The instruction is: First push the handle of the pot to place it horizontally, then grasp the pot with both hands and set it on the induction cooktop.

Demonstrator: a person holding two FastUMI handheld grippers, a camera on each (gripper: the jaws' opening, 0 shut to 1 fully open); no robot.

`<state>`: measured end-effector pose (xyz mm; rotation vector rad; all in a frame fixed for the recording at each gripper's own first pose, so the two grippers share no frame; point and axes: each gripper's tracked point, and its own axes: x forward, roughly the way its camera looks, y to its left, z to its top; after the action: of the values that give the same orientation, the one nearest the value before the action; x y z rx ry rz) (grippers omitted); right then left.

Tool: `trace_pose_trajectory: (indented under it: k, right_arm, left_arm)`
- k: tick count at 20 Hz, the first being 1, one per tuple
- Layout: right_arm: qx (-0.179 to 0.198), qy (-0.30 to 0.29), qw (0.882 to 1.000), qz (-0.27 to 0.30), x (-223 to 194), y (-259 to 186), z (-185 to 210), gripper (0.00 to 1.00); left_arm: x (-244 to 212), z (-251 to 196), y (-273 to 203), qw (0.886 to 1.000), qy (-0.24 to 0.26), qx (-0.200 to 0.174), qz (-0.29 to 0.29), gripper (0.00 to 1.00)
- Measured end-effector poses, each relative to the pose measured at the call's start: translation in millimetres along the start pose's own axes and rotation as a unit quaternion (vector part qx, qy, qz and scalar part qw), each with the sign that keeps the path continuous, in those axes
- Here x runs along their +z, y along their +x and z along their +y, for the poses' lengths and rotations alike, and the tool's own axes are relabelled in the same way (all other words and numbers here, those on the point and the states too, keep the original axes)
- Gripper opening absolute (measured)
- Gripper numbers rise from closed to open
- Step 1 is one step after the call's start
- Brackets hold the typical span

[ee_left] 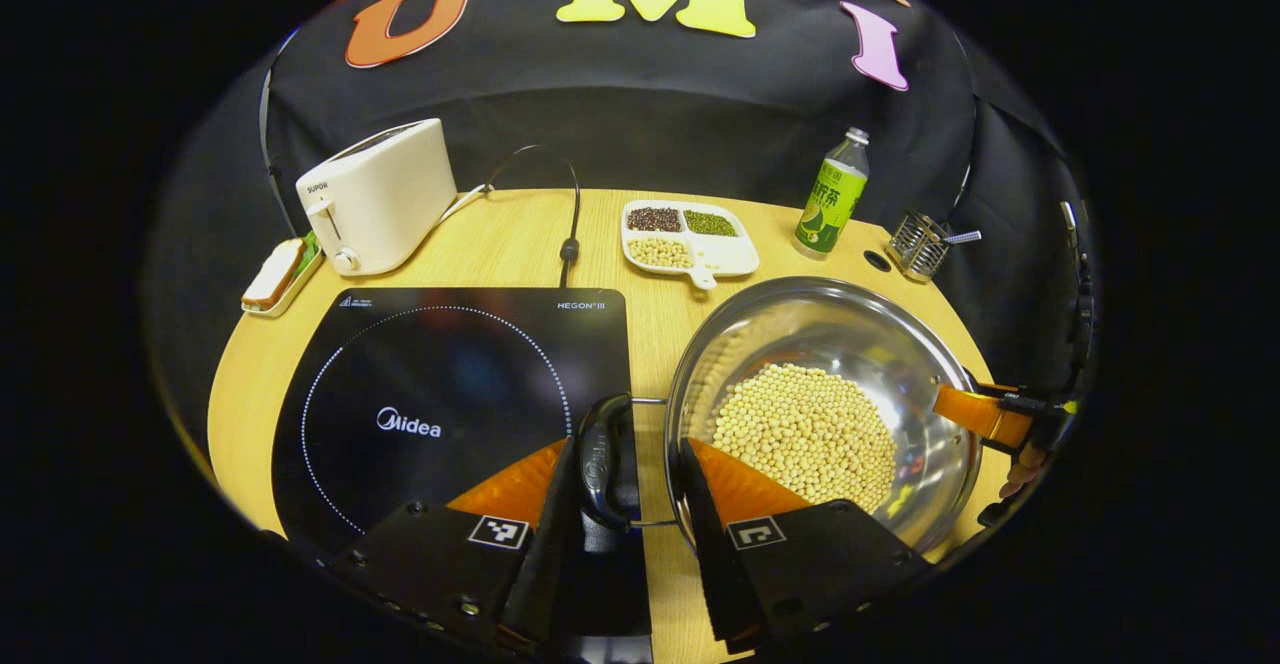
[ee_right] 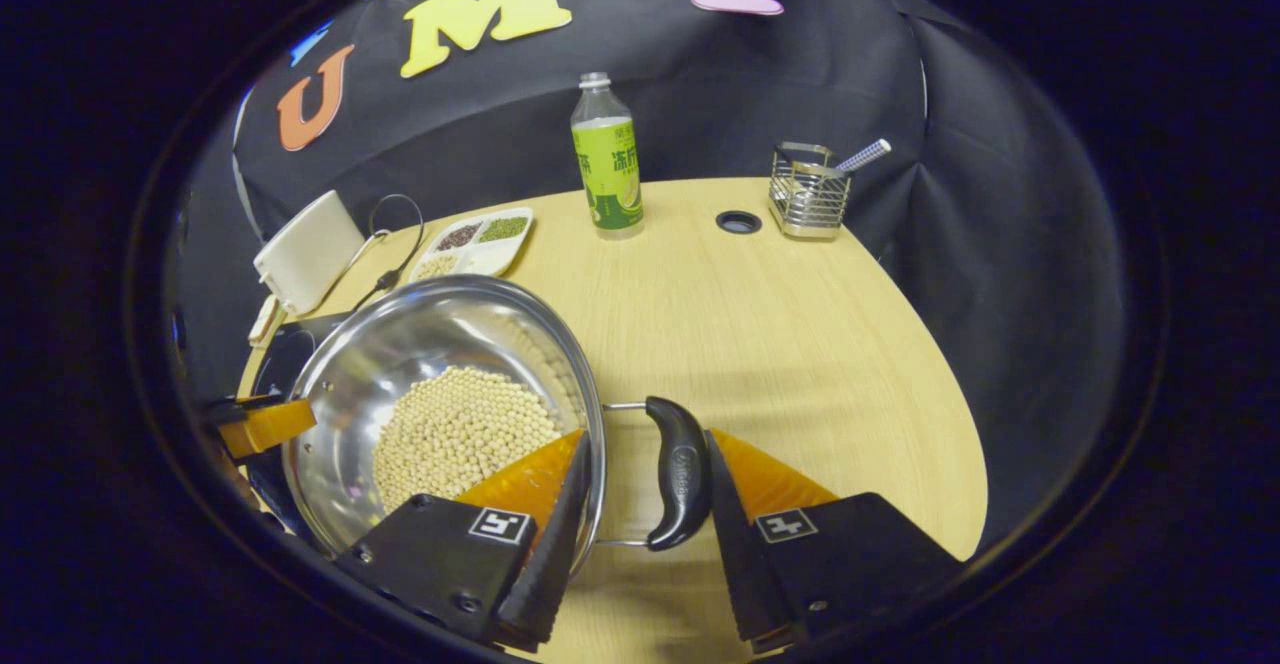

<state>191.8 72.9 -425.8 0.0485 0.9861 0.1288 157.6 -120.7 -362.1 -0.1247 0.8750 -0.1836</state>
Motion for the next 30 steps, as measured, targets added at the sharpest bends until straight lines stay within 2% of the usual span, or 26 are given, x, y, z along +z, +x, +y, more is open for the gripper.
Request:
trace_pose_trajectory:
  k: [6, 13, 23, 30]
  right_arm:
    - [-0.008, 0.002, 1.000, 0.014, -6.9, -25.6, -2.2, 0.65]
    - [-0.014, 0.002, 1.000, 0.000, 10.7, -73.2, -2.2, 0.65]
    - [0.002, 0.001, 1.000, -0.027, 59.1, -138.1, 30.7, 0.65]
    - [0.014, -0.018, 0.998, -0.062, 89.6, -172.7, 63.9, 0.64]
  left_arm:
    - [-1.1, -6.2, -21.5, 1.000, 0.010, -0.001, -0.005, 0.57]
    - [22.8, -13.5, -60.8, 0.999, 0.025, -0.018, -0.035, 0.57]
    - [85.8, 4.5, -127.1, 0.993, 0.049, -0.008, -0.105, 0.57]
    - [111.0, 31.6, -155.8, 0.991, 0.033, 0.007, -0.133, 0.57]
